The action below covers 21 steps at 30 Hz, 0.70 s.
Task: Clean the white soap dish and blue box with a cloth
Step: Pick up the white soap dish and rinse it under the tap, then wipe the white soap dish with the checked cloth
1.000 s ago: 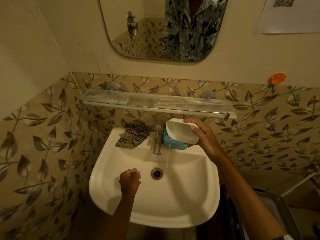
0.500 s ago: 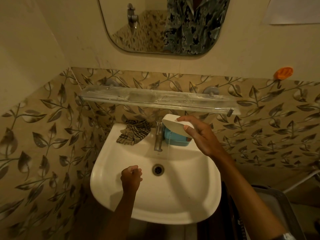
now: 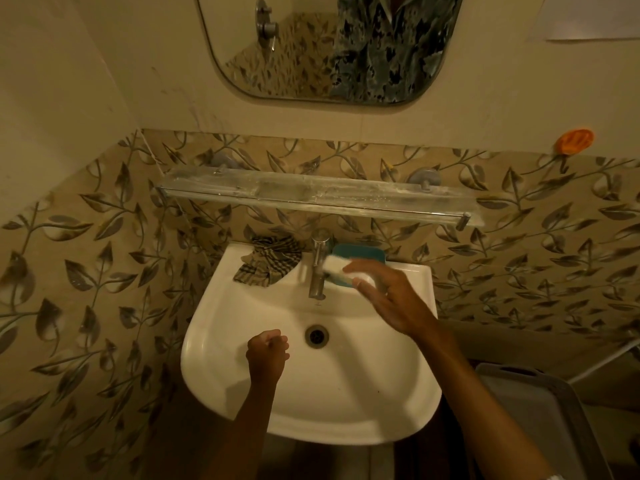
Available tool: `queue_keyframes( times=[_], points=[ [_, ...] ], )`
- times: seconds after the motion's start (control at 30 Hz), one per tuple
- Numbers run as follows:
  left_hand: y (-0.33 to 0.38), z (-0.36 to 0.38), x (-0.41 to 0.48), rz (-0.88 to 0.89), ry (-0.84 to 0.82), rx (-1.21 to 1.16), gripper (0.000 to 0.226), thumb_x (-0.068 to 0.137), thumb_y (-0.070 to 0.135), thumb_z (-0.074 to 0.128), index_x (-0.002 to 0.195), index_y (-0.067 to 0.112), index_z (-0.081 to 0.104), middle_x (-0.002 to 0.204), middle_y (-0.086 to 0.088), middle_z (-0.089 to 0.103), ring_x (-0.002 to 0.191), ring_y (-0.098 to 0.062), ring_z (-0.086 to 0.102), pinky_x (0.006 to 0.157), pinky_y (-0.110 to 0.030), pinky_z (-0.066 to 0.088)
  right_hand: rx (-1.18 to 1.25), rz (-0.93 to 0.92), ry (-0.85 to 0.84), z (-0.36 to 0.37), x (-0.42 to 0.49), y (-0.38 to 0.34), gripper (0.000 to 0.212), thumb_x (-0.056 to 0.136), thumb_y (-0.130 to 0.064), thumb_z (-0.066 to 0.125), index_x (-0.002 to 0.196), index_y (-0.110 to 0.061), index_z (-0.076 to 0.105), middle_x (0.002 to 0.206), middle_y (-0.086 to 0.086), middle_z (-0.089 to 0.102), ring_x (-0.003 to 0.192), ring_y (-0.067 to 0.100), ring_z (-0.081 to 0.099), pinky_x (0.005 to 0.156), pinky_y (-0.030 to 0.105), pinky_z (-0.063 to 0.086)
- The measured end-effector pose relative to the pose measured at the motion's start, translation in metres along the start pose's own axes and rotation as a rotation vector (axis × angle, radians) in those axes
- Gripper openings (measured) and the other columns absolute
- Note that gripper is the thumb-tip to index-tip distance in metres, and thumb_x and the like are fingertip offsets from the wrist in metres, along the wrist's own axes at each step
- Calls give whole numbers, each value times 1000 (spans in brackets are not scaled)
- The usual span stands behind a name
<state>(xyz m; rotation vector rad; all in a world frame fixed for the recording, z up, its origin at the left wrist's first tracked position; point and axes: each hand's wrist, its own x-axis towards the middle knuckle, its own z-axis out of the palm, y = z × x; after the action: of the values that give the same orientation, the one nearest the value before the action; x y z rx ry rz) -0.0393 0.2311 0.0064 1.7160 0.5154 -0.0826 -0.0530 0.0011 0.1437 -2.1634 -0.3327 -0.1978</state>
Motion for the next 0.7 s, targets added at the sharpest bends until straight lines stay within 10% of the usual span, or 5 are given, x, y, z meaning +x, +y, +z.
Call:
queue_keyframes(
  times=[0.7],
  points=[
    [9,12,37,95,-8,216,25,88,2,52,107,-8,63,90,-22,69,84,-36,66,75,-43,57,71,282,-28,39,-30,58,36,96,-32,50,126,-50,41,127,-39,37,115,-30,32,96,-3,26]
  ],
)
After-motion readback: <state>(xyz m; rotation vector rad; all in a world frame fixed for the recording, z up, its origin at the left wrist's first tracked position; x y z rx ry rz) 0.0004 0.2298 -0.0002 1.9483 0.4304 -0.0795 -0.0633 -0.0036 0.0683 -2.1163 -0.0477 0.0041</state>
